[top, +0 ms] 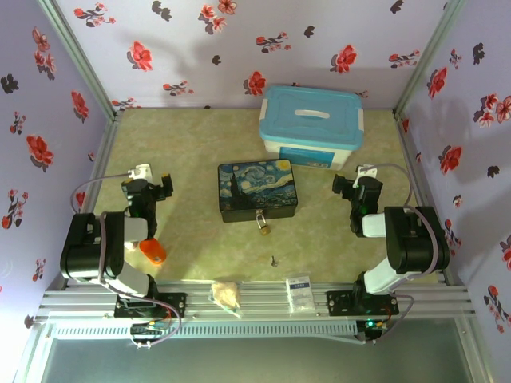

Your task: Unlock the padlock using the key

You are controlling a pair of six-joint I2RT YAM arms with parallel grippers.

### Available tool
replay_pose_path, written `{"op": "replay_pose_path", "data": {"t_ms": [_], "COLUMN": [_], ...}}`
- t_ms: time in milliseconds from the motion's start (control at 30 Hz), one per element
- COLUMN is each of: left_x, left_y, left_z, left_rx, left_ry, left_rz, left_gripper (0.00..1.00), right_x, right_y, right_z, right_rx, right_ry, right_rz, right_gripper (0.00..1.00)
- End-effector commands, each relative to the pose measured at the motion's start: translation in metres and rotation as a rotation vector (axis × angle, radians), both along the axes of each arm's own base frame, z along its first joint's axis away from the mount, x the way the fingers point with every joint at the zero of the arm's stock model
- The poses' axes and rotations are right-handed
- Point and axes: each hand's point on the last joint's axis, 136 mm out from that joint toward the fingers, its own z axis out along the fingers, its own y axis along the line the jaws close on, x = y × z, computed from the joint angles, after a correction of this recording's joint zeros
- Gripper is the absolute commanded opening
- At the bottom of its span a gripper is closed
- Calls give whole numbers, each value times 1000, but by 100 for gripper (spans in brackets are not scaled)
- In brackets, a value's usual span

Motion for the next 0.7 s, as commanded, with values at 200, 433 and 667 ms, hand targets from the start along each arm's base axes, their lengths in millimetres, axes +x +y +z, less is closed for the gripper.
{"op": "replay_pose_path", "data": {"t_ms": [200,433,667], "left_x": [-14,-25,-38], "left_y": [-6,-43,-96], "left_z": [64,88,109], "left_rx": [-15,-445,-661], "left_ry": [-91,-158,-113], "left_rz": [-12,-113,-345], "left_gripper": [100,100,100], "right_x": [-12,-42,-68], "right_y": [2,13,77], "right_z": [65,75,80], "right_rx": [51,308,523], "right_ry": [-40,22,107], "right_rz": [-4,-48,244], "right_gripper": [99,99,99]}}
